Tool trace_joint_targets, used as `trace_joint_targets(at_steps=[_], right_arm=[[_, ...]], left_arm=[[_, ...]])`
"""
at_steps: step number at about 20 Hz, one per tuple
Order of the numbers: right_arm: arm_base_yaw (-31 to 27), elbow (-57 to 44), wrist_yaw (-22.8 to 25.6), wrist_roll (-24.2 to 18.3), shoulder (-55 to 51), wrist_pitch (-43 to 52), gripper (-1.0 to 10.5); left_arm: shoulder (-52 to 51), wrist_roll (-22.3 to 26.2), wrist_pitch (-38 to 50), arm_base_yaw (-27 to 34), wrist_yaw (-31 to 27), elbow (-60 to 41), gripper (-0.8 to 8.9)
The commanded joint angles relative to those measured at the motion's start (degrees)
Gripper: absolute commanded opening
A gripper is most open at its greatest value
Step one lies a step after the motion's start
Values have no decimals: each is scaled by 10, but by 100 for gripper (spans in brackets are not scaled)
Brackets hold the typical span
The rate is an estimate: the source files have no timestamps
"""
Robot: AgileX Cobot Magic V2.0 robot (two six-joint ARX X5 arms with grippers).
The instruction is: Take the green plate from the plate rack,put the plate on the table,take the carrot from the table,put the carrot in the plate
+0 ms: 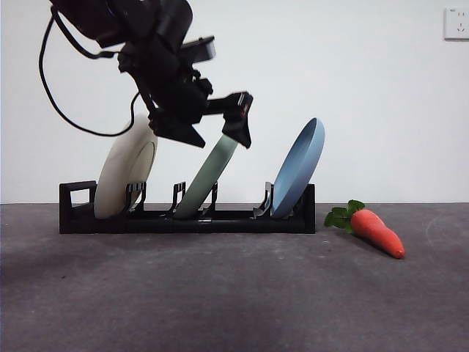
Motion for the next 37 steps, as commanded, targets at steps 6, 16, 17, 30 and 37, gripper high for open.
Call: trace_joint_targets(at_steps=[6,16,17,30,37], right_arm=[[1,2,0,0,0,2,657],[1,2,0,0,0,2,657],[1,2,0,0,0,2,657],[1,2,0,-1,0,3,657],[1,2,0,0,0,3,657]], left_arm=[[3,3,-1,-1,12,0,18],[2,-1,-3,-1,41,1,-9],[0,-6,-5,-1,41,3,-8],[-155,-66,-64,-11,148,7,-8],[-266,82,-339,-123,51,7,-8]])
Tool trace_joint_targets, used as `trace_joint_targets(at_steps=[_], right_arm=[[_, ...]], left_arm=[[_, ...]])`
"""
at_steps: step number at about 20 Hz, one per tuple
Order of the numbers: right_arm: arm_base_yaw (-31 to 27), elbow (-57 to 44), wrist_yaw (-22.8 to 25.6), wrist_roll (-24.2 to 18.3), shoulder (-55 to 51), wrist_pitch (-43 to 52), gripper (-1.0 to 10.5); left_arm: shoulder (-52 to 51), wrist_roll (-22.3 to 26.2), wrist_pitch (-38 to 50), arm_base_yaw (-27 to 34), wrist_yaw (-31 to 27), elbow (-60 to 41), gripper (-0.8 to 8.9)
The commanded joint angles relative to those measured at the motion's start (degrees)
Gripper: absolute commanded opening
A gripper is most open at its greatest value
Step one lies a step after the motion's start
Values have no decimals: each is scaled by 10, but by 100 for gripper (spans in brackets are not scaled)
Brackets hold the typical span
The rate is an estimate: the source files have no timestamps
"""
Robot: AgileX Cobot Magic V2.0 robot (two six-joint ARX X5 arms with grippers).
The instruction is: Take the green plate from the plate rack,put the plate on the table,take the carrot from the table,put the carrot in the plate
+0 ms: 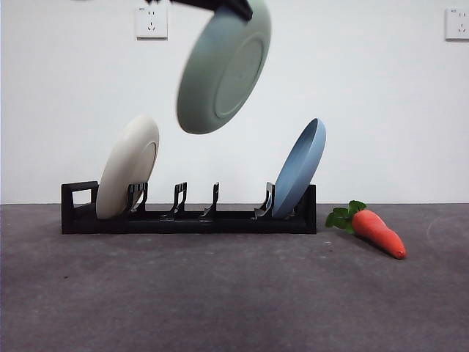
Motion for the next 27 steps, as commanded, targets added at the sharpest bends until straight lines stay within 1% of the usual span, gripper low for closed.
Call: trace_joint_targets(at_steps=[1,2,4,7,8,11,14,16,20,25,27], right_arm=[[1,2,0,0,0,2,657],[1,2,0,0,0,2,657],[1,2,0,0,0,2,657],[1,2,0,0,0,3,657],[1,2,0,0,0,3,657],[1,2,-1,0,0,6,657],[1,2,-1,0,0,6,657],[1,2,-1,0,0,6,657],[1,2,-1,0,0,6,657],[1,2,-1,0,1,6,657],[1,2,-1,0,1,6,657]], left_arm=[[-3,88,-80,-50,-109,3,-8],[-2,103,-111,-71,-151,2,-8],[7,108,-138,-105,-203,-5,-7],[8,108,-113,-146,-269,-54,-7],[8,108,-96,-157,-286,-80,-7],[8,110,-12,-176,-301,-175,-7],[15,142,83,-195,-338,-259,-7],[33,167,121,-200,-343,-284,-7],[103,197,167,-202,-342,-286,-7],[148,198,184,-205,-344,-286,-8],[152,198,179,-205,-314,-286,1]])
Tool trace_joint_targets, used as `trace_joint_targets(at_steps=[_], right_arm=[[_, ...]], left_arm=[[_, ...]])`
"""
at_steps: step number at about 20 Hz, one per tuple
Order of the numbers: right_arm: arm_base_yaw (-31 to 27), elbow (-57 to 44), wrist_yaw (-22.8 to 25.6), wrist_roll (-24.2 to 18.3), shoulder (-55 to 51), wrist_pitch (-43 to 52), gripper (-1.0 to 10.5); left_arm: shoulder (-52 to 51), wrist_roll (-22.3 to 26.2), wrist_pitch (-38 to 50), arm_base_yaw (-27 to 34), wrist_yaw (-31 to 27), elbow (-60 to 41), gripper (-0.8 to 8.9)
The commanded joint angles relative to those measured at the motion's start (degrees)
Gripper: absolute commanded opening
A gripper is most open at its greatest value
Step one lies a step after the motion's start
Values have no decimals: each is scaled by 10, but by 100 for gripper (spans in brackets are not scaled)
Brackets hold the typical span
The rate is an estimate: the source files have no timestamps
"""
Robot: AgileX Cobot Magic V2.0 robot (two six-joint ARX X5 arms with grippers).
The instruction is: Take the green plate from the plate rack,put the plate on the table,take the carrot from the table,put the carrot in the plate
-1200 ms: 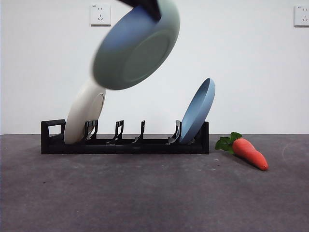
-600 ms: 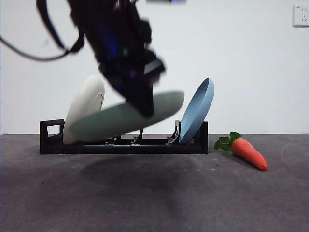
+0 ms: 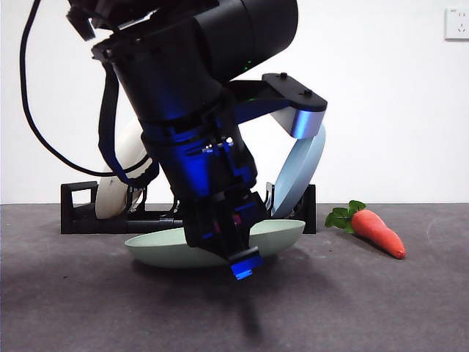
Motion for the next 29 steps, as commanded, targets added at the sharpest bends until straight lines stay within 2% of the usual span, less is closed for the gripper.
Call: trace_joint_targets(at_steps=[1,2,4,5,6,9,12,16,19,21,26,29], right_arm=[[1,2,-1,0,0,3,657],[1,2,-1,0,0,3,657],[1,2,-1,0,0,3,657],[1,2,-1,2,0,3,657],[1,2,-1,5,0,3,657],[1,2,-1,5,0,3,657],[1,2,0,10,6,16,657],[1,2,2,51,54,111,657],[1,2,4,51,130,162,657],[1,2,25,51,192,201,657],[10,2,69,51,348,337,657],[23,2,116,51,426,412,657]], left_arm=[[11,2,-7,0,54,-4,1],[11,-6,-14,0,75,-4,14],[11,-32,-23,0,85,-4,177],[11,-40,-25,0,85,-4,235],[11,-45,-24,0,85,-4,251],[8,-60,-24,0,83,0,252],[-9,-105,-86,-4,84,39,252],[-74,-157,-165,-18,86,113,252],[-136,-226,-255,-21,87,190,252],[-175,-255,-301,-23,87,235,252],[-270,-273,-332,-23,87,281,252],[-311,-282,-352,-23,86,281,252]])
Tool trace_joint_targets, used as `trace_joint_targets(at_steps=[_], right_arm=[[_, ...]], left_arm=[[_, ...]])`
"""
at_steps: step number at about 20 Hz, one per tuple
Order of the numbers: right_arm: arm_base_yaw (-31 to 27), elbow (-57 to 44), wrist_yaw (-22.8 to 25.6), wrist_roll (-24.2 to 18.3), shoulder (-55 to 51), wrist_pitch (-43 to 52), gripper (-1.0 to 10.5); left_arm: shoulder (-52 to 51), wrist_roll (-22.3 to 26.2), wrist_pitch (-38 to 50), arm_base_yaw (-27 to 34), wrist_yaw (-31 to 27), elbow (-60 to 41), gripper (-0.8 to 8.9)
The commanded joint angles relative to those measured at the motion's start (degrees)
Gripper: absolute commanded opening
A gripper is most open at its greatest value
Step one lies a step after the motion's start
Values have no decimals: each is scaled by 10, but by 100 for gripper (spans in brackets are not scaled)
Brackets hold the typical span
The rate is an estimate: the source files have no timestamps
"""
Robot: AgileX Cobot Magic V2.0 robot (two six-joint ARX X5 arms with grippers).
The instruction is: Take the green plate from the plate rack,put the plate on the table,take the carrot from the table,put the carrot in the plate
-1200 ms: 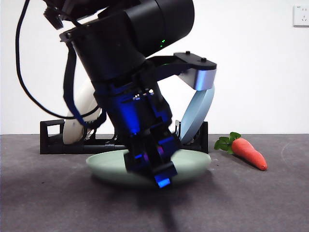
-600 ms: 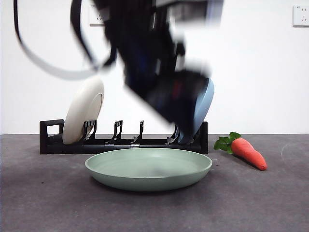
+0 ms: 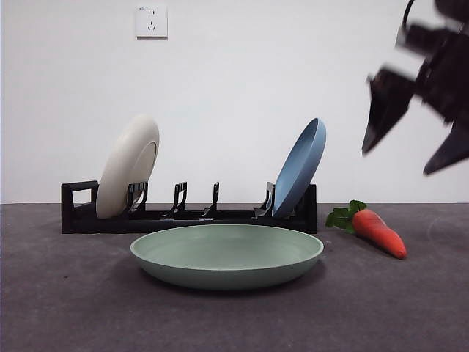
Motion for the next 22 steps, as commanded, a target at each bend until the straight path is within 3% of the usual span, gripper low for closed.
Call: trace_joint_targets(at_steps=[1,3,5,12,16,19,22], right_arm=[[10,1,34,1,52,57,657],[23,1,56,0,88,111,653],[36,1,78,-1,119,156,573],[57,1,130,-3,183,220,547],[56,1,143,3,184,219,272],[55,1,141,8,195,214,264],[55,1,141,12,196,214,115]], left_arm=[[-19,-10,-15,-2,-2,-3,252],[-26,-10,-23,-2,-4,-3,252],[-26,-10,-31,-2,-4,-3,252],[-26,-10,-59,-2,-5,-3,252],[-26,-13,-64,-2,-5,-3,252],[-26,-14,-64,-2,-6,-3,252],[-26,-14,-64,-2,-22,-3,252]])
